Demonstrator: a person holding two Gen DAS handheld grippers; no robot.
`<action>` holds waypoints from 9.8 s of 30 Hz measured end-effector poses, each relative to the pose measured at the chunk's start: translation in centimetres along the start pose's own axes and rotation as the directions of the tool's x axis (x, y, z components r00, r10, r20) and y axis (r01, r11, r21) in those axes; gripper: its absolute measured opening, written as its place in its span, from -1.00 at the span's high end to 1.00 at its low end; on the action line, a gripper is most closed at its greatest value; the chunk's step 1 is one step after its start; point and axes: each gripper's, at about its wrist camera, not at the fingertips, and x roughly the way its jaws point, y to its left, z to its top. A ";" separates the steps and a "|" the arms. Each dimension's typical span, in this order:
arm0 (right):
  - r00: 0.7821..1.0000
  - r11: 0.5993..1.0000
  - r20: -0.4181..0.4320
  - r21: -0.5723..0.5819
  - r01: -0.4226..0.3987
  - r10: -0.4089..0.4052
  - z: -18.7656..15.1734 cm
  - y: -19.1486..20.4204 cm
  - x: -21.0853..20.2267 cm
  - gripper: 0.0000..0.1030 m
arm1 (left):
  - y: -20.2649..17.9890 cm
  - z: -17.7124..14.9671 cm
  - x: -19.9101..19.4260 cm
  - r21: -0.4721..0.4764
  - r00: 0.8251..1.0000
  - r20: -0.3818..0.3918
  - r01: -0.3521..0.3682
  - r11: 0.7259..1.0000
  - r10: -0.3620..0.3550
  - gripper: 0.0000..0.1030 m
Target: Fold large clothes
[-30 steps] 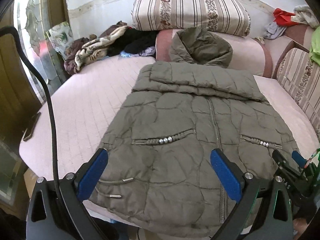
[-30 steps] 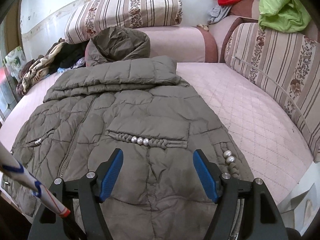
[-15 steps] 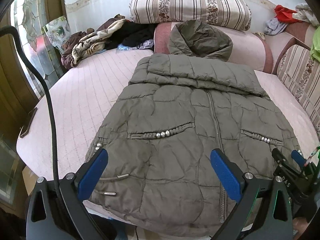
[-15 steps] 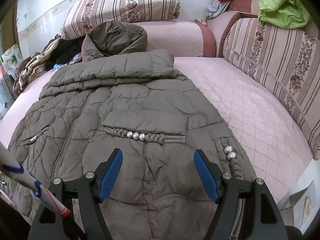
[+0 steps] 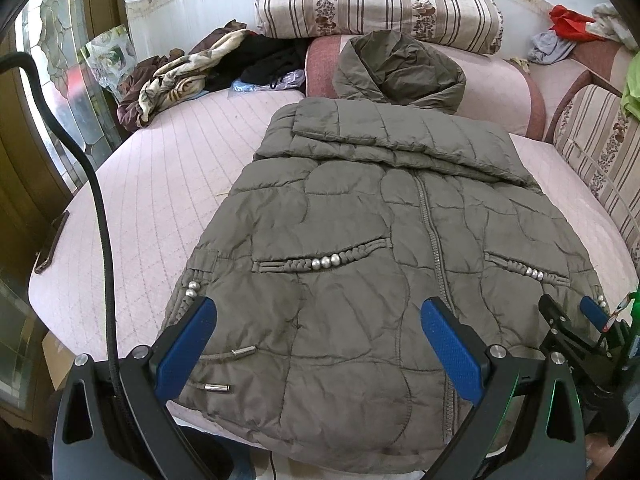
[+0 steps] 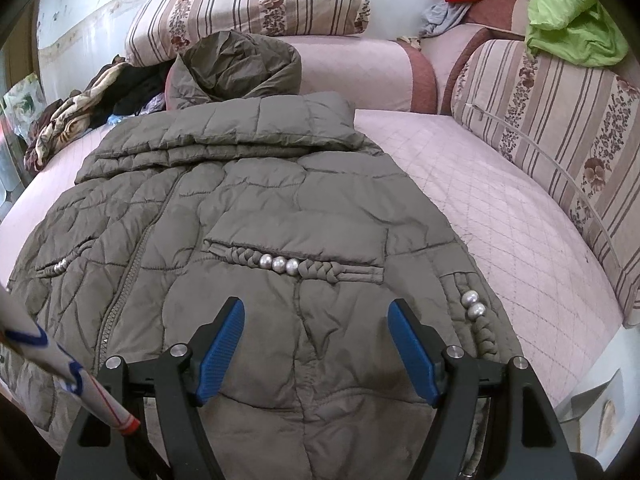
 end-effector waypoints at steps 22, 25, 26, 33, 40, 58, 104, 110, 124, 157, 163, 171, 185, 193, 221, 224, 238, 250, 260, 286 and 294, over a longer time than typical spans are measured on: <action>1.000 1.000 0.003 -0.021 0.015 -0.015 -0.2 0.3 0.5 -0.58 | 1.3 0.4 0.4 -0.005 1.000 0.015 -0.003 1.000 0.003 -0.98; 0.999 0.999 0.015 -0.020 0.038 -0.038 -0.1 0.2 0.5 -0.58 | 2.5 1.8 0.4 -0.014 0.997 0.058 -0.042 0.999 0.043 -0.98; 0.999 0.999 0.020 -0.012 0.042 -0.041 0.0 -0.1 0.2 -0.58 | 2.9 2.4 0.6 -0.012 0.996 0.069 -0.062 0.998 0.063 -0.98; 0.994 0.988 -0.008 0.102 0.111 -0.111 1.7 -5.3 -2.1 -0.59 | 6.4 6.1 2.8 -0.023 0.984 0.132 -0.116 0.993 0.118 -0.98; 0.970 0.963 -0.105 0.137 0.233 -0.220 2.6 -9.6 -2.4 -0.59 | 10.5 8.5 8.6 -0.054 0.984 0.055 -0.165 0.985 0.168 -0.98; 0.969 0.970 -0.067 0.071 -0.233 0.237 31.6 14.5 8.6 -0.68 | 20.1 13.5 15.4 -0.348 0.995 -0.020 -0.096 0.932 0.095 -0.98; 0.878 0.931 -0.323 0.214 -0.296 0.353 18.1 13.7 11.0 0.98 | 19.2 14.4 14.7 -0.368 0.997 0.000 -0.072 0.927 0.077 -0.97; 0.935 0.962 -0.227 0.101 -0.255 0.272 19.9 13.5 7.2 0.70 | 19.8 14.1 14.3 -0.374 0.997 0.000 -0.069 0.925 0.074 -0.97; 0.951 0.998 -0.304 0.005 -0.056 0.055 25.4 18.7 21.6 0.03 | 19.5 14.4 15.3 -0.376 0.994 -0.020 -0.104 0.921 0.104 -0.97; 0.984 0.974 -0.178 0.224 0.032 0.009 5.3 -14.6 -4.4 -0.60 | 16.7 8.5 10.4 -0.180 0.996 -0.057 0.051 0.982 -0.062 -0.97; 0.968 0.936 -0.229 0.353 -0.013 0.100 2.6 -18.3 -1.5 -0.62 | 18.0 4.8 8.8 -0.174 0.990 -0.124 0.051 0.983 -0.073 -0.97; 0.938 0.897 -0.245 0.426 -0.121 0.243 1.3 -17.9 3.2 -0.63 | 19.6 2.0 10.9 -0.300 0.943 -0.229 0.168 0.939 -0.242 -0.97; 0.816 0.772 -0.239 0.535 -0.342 0.526 -1.5 -15.9 4.0 -0.67 | 15.8 -1.4 9.5 -0.353 0.797 -0.241 0.459 0.815 -0.553 -0.72; 0.761 0.738 -0.254 0.546 -0.396 0.597 -4.2 -13.5 2.5 -0.58 | 15.5 -2.0 9.1 -0.339 0.796 -0.222 0.479 0.810 -0.564 -0.69; 0.779 0.722 -0.092 0.453 -0.522 0.621 -1.5 -12.4 -5.3 0.57 | 14.0 0.0 -0.6 -0.255 0.955 -0.110 0.241 0.937 -0.276 0.68; 0.779 0.729 -0.096 0.439 -0.526 0.620 -1.9 -12.7 -6.5 0.57 | 14.2 0.4 -1.0 -0.256 0.956 -0.105 0.240 0.937 -0.274 0.68; 0.811 0.775 0.057 0.261 -0.575 0.582 14.0 -10.0 -7.0 0.62 | 12.3 14.7 -1.5 -0.180 0.976 0.093 0.212 0.960 -0.198 0.66; 0.913 0.853 0.034 0.344 -0.392 0.406 29.6 -7.7 6.8 0.61 | 10.6 31.4 10.7 -0.144 0.968 0.195 -0.129 0.981 0.156 0.68; 0.969 0.948 -0.138 0.276 -0.160 0.203 29.5 -4.2 20.4 0.58 | 9.9 31.3 24.1 -0.166 0.985 -0.055 -0.170 0.971 0.163 0.68; 0.932 0.911 -0.061 -0.198 -0.362 0.357 24.2 13.4 4.7 0.07 | 15.6 13.9 11.3 -0.293 0.989 0.057 -0.116 0.949 0.139 -0.27; 0.996 0.975 -0.090 -0.218 -0.041 0.022 25.9 18.6 17.7 0.16 | 17.7 14.4 14.2 -0.337 0.997 -0.033 -0.073 0.938 0.066 -0.27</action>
